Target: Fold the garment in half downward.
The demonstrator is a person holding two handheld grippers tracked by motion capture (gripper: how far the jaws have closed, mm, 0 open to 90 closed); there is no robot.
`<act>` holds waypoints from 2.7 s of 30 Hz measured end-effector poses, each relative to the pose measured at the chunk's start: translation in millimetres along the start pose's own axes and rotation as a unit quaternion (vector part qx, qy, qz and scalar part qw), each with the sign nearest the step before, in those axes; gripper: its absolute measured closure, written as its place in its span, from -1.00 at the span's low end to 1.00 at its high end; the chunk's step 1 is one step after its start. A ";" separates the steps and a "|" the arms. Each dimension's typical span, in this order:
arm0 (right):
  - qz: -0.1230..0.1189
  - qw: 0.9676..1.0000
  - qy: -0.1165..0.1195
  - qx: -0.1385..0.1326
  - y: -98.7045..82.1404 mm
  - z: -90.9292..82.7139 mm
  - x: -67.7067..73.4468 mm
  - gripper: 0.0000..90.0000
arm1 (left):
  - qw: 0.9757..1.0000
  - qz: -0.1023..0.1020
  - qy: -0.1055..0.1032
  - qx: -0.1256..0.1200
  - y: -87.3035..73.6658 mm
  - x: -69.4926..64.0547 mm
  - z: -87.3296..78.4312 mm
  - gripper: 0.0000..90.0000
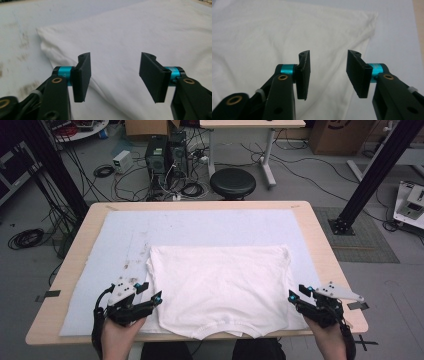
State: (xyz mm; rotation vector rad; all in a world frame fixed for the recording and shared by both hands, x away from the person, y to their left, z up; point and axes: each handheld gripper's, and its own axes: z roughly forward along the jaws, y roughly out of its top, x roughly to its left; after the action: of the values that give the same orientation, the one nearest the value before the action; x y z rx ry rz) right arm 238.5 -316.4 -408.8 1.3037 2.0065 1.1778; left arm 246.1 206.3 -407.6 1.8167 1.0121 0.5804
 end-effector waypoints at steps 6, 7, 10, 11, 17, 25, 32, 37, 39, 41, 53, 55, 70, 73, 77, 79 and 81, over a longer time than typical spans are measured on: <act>0.010 0.999 0.011 -0.034 23.6 13.9 -18.1 -0.01 | 0.999 0.004 -0.006 -0.036 18.4 18.4 20.6 -0.11; 0.017 0.999 0.013 -0.036 32.9 21.2 -26.8 -0.06 | 0.999 0.019 0.003 -0.041 21.4 23.2 28.2 -0.11; 0.021 0.999 0.010 -0.045 37.5 27.2 -34.6 -0.11 | 0.998 0.024 0.000 -0.060 14.8 29.1 33.5 -0.11; 0.023 0.998 0.006 -0.054 35.6 28.2 -37.6 -0.14 | 0.998 0.024 0.000 -0.060 14.8 29.1 33.5 -0.11; 0.027 0.998 -0.003 -0.050 21.3 31.4 -46.6 -0.18 | 0.993 0.061 0.009 -0.102 -3.4 29.2 28.8 -0.14; 0.031 0.999 -0.025 -0.034 12.7 29.8 -52.9 -0.19 | 0.998 0.015 -0.002 -0.062 -7.4 31.4 28.3 -0.22; 0.027 0.999 -0.036 -0.029 8.9 30.7 -55.9 -0.19 | 0.999 0.004 0.015 -0.044 -12.2 35.0 30.3 -0.31; 0.024 0.999 -0.036 -0.032 9.7 31.1 -55.3 -0.19 | 0.999 -0.004 0.019 -0.047 -13.5 36.4 27.2 -0.31; 0.024 0.999 -0.030 -0.032 10.5 30.3 -55.2 -0.19 | 0.999 -0.001 0.020 -0.048 -13.1 35.8 26.3 -0.31; 0.019 0.999 -0.026 -0.038 11.1 28.8 -55.6 -0.21 | 0.999 0.006 0.021 -0.048 -12.5 34.2 26.2 -0.31; 0.026 0.998 -0.019 -0.047 11.8 25.4 -56.2 -0.36 | 0.998 0.019 0.029 -0.044 -7.9 30.9 23.0 -0.31; 0.029 0.998 -0.019 -0.050 11.9 24.7 -56.7 -0.38 | 0.998 0.018 0.029 -0.044 -8.5 31.6 22.8 -0.32; 0.029 0.998 -0.020 -0.049 13.6 26.6 -54.9 -0.51 | 0.998 0.019 0.033 -0.045 -9.8 31.8 21.3 -0.33; 0.030 0.998 -0.020 -0.049 13.2 26.0 -56.0 -0.51 | 0.998 0.017 0.034 -0.045 -10.0 32.9 20.4 -0.32; 0.032 0.998 -0.022 -0.049 13.1 25.7 -56.4 -0.51 | 0.998 0.015 0.034 -0.046 -10.3 33.8 19.8 -0.32; 0.031 0.998 -0.022 -0.049 13.3 25.9 -56.0 -0.51 | 0.998 0.015 0.034 -0.045 -10.3 33.8 19.6 -0.32; 0.030 0.998 -0.022 -0.048 13.5 26.2 -55.7 -0.51 | 0.998 0.016 0.034 -0.045 -10.3 33.6 19.6 -0.32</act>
State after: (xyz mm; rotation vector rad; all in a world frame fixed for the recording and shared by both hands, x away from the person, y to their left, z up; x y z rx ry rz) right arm 289.3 -353.3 -414.5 1.3388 1.8673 1.2470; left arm 274.9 226.7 -426.8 1.7455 0.9878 0.7000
